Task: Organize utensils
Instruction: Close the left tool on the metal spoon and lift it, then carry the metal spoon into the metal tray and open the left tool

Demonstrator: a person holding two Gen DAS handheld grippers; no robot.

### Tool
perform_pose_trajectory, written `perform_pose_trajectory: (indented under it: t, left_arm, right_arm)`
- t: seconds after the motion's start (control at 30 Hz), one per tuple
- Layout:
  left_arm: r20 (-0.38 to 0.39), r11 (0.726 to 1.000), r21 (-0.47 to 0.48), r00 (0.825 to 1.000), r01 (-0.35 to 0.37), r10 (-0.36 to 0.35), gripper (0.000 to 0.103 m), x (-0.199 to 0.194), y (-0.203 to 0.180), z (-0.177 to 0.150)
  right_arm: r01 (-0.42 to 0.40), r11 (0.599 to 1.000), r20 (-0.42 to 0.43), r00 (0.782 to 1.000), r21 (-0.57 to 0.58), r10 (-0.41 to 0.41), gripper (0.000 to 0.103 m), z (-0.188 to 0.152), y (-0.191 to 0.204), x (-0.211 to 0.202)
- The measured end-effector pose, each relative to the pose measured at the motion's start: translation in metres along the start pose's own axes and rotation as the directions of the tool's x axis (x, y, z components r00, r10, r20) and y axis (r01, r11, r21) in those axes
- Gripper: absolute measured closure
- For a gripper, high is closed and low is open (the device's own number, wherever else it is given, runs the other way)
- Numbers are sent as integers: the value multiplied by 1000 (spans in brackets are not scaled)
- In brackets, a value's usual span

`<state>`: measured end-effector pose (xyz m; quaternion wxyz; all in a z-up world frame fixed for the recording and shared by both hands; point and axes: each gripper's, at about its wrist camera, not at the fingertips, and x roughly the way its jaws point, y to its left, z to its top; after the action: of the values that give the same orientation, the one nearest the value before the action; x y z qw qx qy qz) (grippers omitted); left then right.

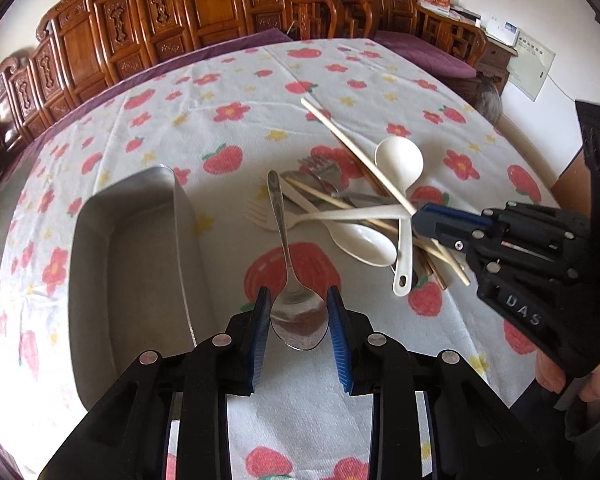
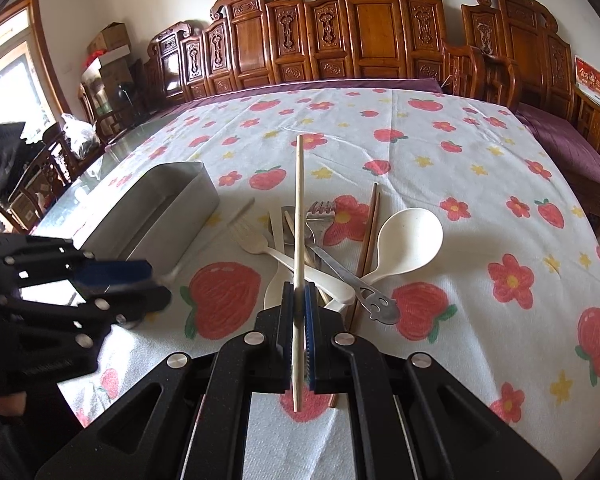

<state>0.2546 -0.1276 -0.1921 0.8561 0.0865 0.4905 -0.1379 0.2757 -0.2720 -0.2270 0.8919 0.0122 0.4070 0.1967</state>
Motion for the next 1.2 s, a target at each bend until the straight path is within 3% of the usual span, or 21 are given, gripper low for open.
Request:
perform_pose_trajectory:
  t: [0.57,0.9,1.2]
  left_arm:
    - [99,995,-90,994,-37,46,76,-46,62,-3]
    - [44,985,-160,997,-56,64,76,-10,108,-25]
    - [-9,985,-168,999,-48,48,76,18,114,-31]
  right_arm:
    - [-53,996,37,998,-78,56,97,4,53,-20]
    - [-29,993,9,999,-113,30,97,1,84,-18]
    - [20,991,-19,1000,-132,-23,97,2,92,-16]
